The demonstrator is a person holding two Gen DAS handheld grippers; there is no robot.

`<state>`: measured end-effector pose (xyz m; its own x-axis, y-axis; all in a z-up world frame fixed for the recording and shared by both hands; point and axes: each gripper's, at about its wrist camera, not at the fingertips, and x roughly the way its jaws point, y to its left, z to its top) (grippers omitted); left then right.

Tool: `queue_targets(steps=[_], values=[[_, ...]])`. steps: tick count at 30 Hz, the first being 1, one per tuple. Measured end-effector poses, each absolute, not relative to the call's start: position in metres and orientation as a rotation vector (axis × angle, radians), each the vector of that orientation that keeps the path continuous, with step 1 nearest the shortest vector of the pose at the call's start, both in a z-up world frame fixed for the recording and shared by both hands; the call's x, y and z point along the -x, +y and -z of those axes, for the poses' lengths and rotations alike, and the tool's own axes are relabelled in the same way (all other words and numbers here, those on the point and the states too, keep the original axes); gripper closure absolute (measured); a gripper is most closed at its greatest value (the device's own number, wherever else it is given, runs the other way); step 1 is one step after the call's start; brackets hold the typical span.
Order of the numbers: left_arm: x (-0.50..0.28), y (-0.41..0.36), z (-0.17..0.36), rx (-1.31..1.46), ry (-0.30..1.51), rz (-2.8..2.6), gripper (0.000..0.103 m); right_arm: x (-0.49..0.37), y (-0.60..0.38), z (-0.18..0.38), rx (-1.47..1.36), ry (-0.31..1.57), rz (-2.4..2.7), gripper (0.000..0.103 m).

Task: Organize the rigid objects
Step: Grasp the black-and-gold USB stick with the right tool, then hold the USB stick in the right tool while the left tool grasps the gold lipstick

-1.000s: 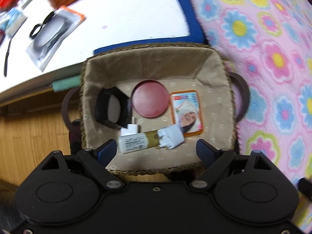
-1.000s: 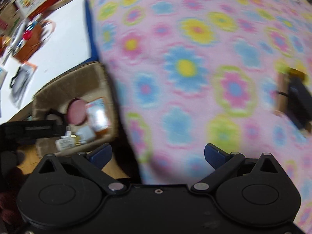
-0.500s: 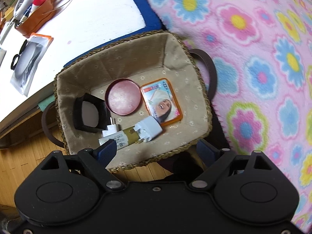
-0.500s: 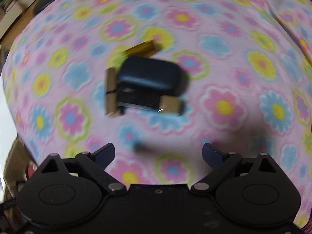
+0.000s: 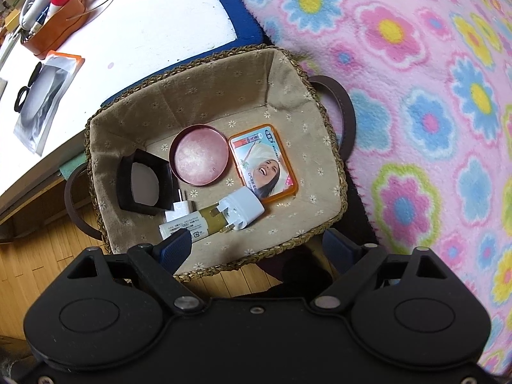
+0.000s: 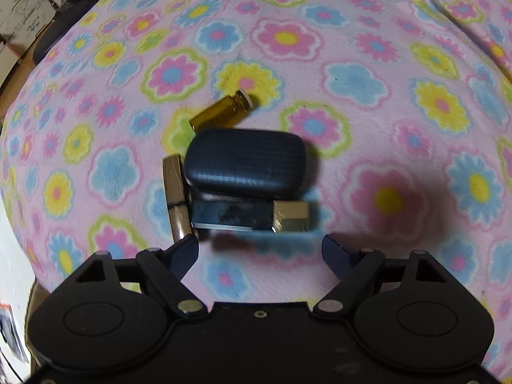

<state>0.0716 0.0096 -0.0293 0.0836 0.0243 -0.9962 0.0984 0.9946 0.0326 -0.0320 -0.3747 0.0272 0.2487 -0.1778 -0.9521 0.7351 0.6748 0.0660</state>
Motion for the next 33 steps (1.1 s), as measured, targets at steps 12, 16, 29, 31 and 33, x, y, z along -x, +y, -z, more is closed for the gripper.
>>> queue_targets(steps=[12,16,29,31,33], values=[[-0.070,0.005,0.028,-0.121,1.479,0.069,0.016,0.029,-0.385,-0.027,-0.635,1.119,0.722,0.019],[-0.069,0.002,0.029,-0.128,1.483,0.081,0.016,0.032,-0.382,-0.028,-0.635,1.106,0.752,0.019],[-0.067,0.004,0.028,-0.105,1.478,0.117,0.017,0.023,-0.373,-0.021,-0.467,1.156,0.796,0.021],[-0.066,0.003,0.025,-0.107,1.461,0.125,0.017,0.028,-0.375,-0.023,-0.456,1.163,0.770,0.021],[-0.064,-0.002,0.021,-0.125,1.434,0.146,0.017,0.038,-0.380,-0.025,-0.446,1.165,0.759,0.021]])
